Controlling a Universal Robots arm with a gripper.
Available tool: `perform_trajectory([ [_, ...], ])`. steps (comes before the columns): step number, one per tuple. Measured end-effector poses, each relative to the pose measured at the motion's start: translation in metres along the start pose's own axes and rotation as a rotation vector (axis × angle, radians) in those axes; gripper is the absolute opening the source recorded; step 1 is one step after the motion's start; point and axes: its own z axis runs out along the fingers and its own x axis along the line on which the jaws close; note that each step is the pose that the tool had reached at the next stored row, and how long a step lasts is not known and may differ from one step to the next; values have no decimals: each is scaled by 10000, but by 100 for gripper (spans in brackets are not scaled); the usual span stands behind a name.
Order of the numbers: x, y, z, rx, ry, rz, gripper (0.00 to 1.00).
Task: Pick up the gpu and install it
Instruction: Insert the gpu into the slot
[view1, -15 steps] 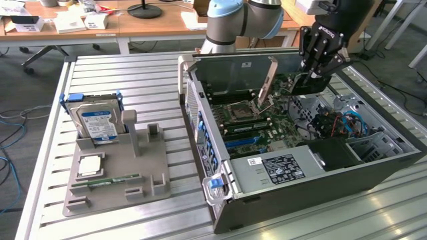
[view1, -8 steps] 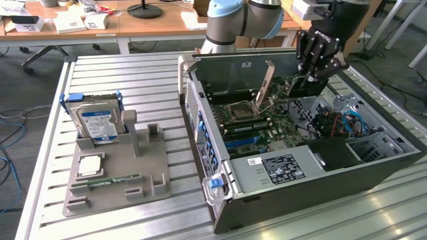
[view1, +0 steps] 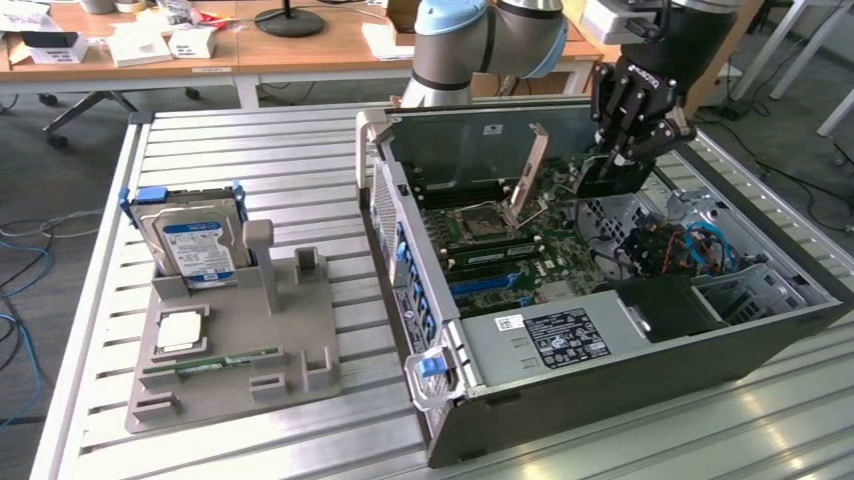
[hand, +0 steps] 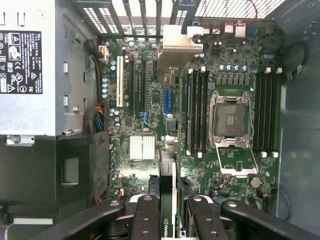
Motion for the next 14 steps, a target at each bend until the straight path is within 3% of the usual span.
perform_trajectory([
  [7,1,-1,122,0,0,1,26],
  [14,1,15,131,1,-2,2,26],
])
